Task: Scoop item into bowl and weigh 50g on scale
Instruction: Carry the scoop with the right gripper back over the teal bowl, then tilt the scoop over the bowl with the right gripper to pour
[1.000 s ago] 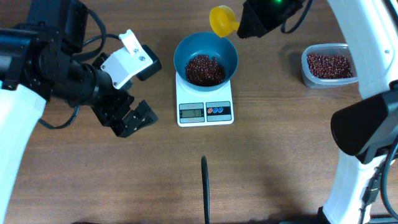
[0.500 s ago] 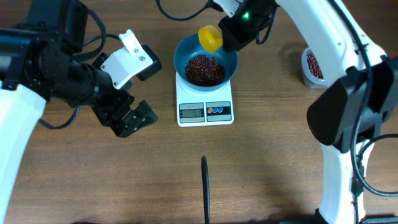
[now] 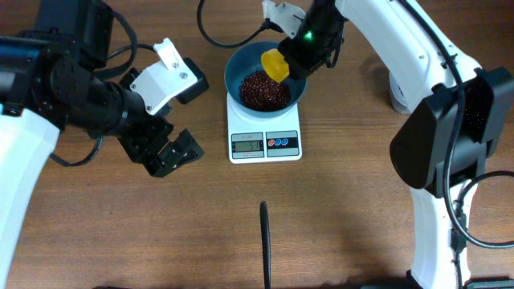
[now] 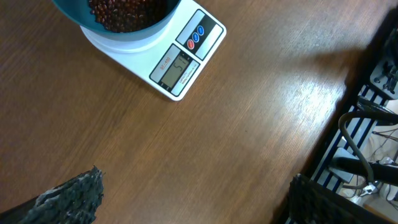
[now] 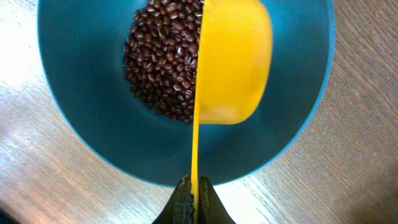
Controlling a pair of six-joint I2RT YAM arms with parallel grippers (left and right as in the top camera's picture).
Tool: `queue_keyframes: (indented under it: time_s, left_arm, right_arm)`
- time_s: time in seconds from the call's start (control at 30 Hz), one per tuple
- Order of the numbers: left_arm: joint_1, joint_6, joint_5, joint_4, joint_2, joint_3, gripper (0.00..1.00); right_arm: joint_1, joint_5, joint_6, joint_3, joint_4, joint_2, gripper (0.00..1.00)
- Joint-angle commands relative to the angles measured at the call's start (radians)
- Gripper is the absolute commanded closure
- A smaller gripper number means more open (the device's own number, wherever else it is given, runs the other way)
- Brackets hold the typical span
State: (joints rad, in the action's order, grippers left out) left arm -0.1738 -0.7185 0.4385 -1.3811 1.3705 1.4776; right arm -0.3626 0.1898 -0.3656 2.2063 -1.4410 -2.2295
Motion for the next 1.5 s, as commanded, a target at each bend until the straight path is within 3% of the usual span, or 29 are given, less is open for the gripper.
queue_keyframes:
  time_s: [0.0, 1.47]
  left_arm:
    - [-0.002, -0.020, 0.017, 0.000, -0.017, 0.016, 0.01]
    - [-0.002, -0.020, 0.017, 0.000, -0.017, 0.016, 0.01]
  right_arm:
    - [-0.004, -0.019, 0.008, -0.005, 0.003, -0.003, 0.96]
    - [-0.005, -0.044, 0.007, -0.029, 0.067, -0.003, 0.96]
